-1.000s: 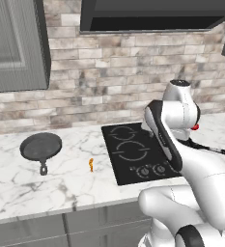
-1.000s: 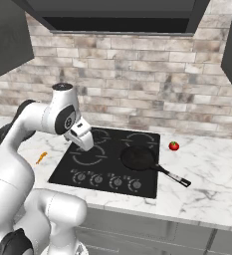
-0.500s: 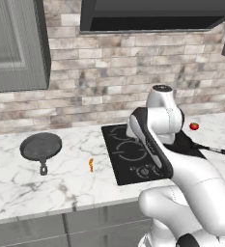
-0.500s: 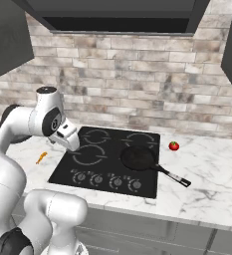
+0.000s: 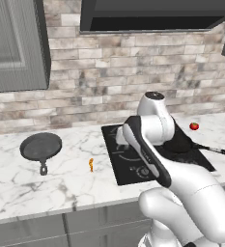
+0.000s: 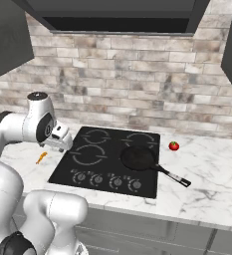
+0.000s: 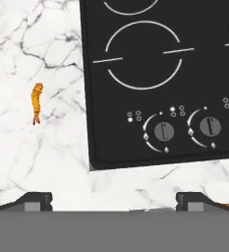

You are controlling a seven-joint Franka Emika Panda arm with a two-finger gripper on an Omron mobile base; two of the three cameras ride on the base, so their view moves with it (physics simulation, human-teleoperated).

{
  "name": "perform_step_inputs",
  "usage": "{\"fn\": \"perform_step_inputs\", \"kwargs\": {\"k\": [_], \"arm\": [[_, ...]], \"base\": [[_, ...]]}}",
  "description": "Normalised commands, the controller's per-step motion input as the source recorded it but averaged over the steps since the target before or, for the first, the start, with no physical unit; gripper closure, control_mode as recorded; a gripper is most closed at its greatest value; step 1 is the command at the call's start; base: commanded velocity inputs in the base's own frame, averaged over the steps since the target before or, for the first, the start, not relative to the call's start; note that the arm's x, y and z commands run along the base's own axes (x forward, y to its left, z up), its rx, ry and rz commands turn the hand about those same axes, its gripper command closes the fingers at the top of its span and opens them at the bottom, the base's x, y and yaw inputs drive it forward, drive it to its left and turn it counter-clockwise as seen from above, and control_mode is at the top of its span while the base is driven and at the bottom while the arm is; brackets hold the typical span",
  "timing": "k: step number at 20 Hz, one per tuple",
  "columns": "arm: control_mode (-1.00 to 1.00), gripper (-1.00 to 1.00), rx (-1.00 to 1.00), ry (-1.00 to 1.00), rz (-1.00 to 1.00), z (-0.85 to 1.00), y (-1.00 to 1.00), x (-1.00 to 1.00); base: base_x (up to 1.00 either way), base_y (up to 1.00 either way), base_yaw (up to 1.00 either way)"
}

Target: Place both pans onto different burners. Then place the tomato and the shrimp on different pans.

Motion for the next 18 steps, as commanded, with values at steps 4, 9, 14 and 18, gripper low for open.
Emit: {"fn": "perform_step_inputs", "kwargs": {"k": [4,9,14,18], "arm": [[-1.0,-1.0,0.0,-0.08,0.24,-0.13,0.47,-0.01],[-1.0,-1.0,-0.03,-0.07,0.06,-0.06,0.5,-0.12],[-1.0,-1.0,0.0,-0.07,-0.06,0.0,0.45,-0.03],[-1.0,-1.0,0.0,-0.04,-0.11,0.0,0.54,0.0]], "base": [[0.0,0.0,0.0],[0.0,0.0,0.0],[0.0,0.0,0.0],[0.0,0.0,0.0]]}}
